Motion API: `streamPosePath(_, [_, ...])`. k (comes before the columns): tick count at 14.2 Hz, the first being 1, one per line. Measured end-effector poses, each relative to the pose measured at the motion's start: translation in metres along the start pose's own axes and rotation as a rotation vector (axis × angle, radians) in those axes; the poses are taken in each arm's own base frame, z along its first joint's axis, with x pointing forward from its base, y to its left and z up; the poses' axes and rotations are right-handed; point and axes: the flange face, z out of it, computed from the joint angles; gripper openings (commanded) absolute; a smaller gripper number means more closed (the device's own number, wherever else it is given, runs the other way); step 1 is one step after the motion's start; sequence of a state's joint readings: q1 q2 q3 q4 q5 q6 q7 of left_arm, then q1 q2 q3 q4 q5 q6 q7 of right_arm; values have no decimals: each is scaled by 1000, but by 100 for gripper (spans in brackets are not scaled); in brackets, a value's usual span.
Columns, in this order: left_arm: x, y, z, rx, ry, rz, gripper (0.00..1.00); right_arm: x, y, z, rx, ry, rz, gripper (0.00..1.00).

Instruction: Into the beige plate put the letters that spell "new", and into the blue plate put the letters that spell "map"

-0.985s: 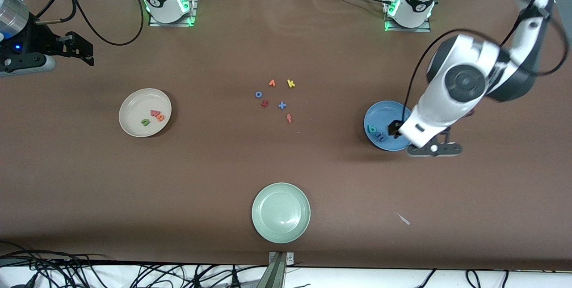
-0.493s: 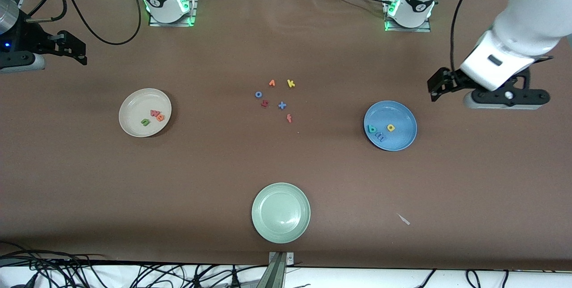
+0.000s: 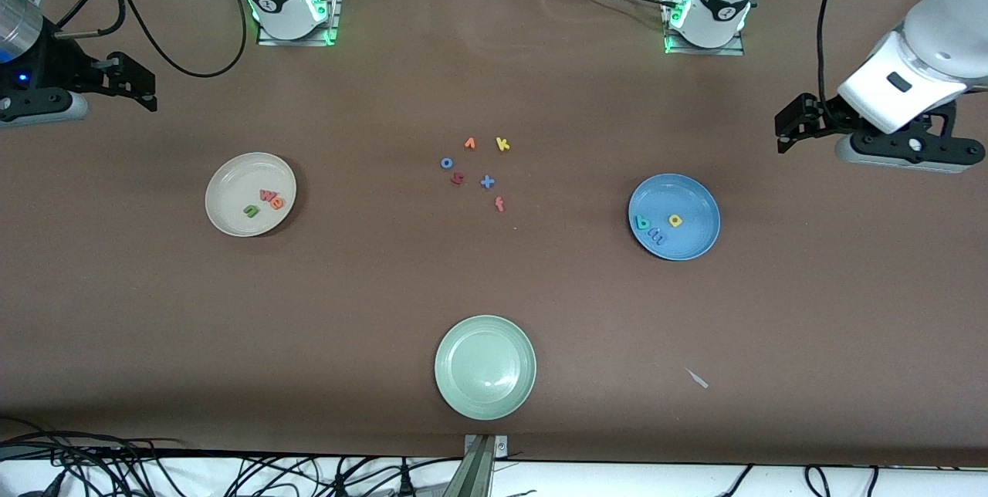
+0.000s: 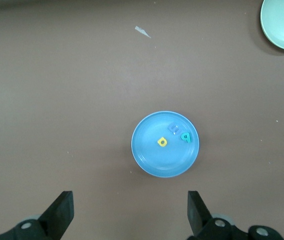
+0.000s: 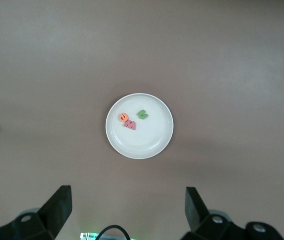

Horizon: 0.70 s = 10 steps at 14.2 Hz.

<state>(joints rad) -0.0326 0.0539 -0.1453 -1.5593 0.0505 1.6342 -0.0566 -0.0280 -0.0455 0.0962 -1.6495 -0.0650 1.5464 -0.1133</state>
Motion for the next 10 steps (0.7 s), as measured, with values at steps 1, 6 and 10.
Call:
streamPosePath(1, [0,1,-1,2,33,2,100,1,0,2,-1,-4,0,100])
streamPosePath(6, [-31,-2,-14,21,42,-3,100,2,0,4,-1,-8,0,100])
streamPosePath(10, [-45,-4,-10,27,-31,-7,100,2,0,4,-1,-8,1,100])
